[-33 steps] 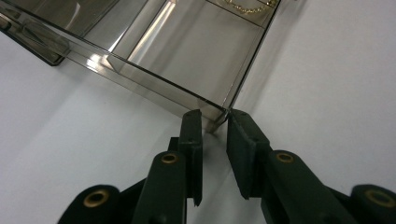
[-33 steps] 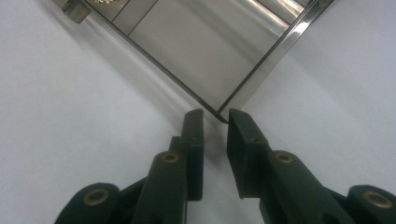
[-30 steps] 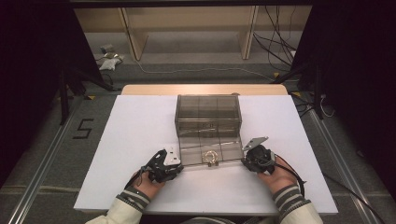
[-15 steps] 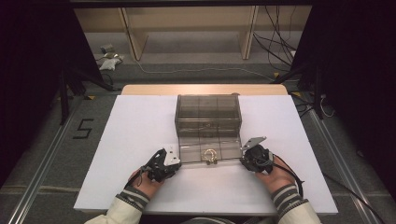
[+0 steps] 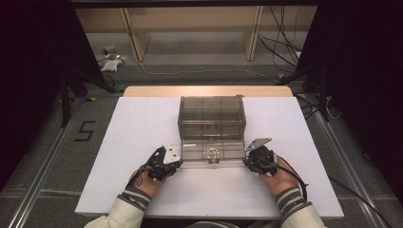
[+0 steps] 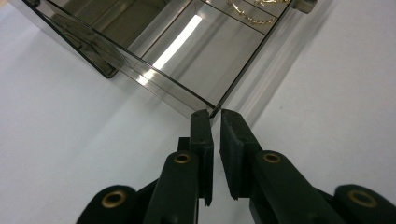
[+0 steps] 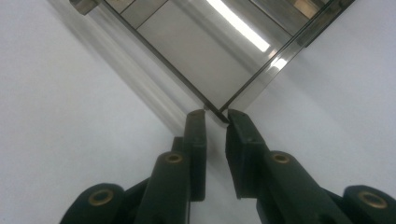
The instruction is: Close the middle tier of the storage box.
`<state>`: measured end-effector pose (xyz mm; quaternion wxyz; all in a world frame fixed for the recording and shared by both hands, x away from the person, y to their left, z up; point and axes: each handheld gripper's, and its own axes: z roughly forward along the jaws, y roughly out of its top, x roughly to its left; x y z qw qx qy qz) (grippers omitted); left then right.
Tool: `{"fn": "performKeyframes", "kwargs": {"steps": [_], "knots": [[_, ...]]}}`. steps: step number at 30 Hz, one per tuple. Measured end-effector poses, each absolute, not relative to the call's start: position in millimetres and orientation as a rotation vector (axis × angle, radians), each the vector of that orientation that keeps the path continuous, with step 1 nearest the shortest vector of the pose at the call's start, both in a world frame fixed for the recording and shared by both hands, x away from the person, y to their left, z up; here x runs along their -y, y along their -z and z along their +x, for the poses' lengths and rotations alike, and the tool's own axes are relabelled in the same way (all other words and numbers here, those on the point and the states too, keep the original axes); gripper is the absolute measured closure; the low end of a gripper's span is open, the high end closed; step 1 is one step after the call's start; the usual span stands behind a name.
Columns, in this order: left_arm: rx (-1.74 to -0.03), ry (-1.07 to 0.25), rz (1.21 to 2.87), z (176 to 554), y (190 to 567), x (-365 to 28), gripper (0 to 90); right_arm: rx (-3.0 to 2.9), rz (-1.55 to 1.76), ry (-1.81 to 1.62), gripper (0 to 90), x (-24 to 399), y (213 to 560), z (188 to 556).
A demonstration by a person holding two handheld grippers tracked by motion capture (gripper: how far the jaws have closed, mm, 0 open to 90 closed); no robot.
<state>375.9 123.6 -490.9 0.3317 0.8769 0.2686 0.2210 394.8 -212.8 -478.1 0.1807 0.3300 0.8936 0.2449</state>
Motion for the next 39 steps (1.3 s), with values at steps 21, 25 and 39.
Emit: {"fn": "performKeyframes", "kwargs": {"steps": [21, 25, 39], "knots": [[-0.774, -0.623, 2.166, 393.7, 484.5, -129.5, 79.8, -2.442, 0.971, -0.786, 79.2, 210.5, 468.6, 403.9], [-0.782, -0.633, 2.15, 396.8, 484.7, -129.9, 79.3, -2.43, 0.977, -0.795, 78.9, 209.5, 468.4, 406.3], [-0.795, -0.644, 2.12, 400.9, 485.8, -130.1, 78.9, -2.399, 0.999, -0.815, 74.5, 209.0, 468.2, 409.8]]}}
